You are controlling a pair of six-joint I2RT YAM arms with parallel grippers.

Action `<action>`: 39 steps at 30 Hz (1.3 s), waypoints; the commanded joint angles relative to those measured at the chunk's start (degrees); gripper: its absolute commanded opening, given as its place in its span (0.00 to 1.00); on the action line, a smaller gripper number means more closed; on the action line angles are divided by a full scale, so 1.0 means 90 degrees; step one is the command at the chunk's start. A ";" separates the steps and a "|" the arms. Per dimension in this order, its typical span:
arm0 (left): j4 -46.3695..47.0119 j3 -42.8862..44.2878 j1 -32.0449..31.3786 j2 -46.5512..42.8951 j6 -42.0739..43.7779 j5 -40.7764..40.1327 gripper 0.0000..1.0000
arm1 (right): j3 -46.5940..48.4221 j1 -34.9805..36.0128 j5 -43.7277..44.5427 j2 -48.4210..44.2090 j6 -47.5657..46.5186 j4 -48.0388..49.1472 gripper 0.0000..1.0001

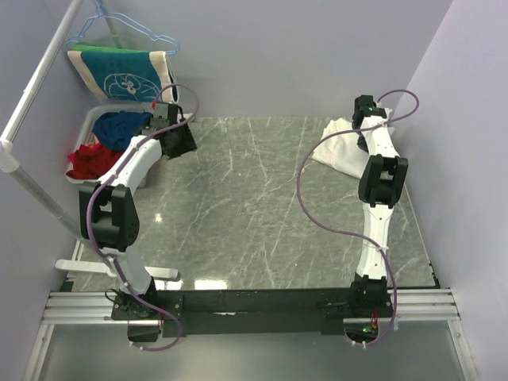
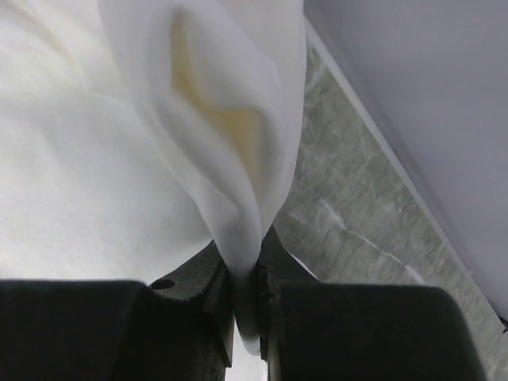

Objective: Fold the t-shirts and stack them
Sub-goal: Neatly place the folded tshirt to the corner

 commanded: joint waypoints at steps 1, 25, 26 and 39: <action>-0.0150 0.0633 0.0020 0.0273 0.0249 0.0114 0.60 | -0.0096 -0.0182 0.0622 -0.0128 0.0311 0.0872 0.00; -0.0150 0.1688 0.0049 0.1163 0.0269 0.0456 0.60 | -0.0340 -0.0329 0.2383 -0.0350 -0.2601 0.4419 0.55; -0.0130 0.1659 0.0049 0.1153 0.0250 0.0485 0.60 | -0.0466 -0.0319 0.2293 -0.0478 -0.2474 0.4399 0.60; 0.0036 0.1161 0.0049 0.0733 0.0201 0.0417 0.60 | -0.0791 0.0178 -0.0194 -0.0832 -0.1390 0.2886 0.59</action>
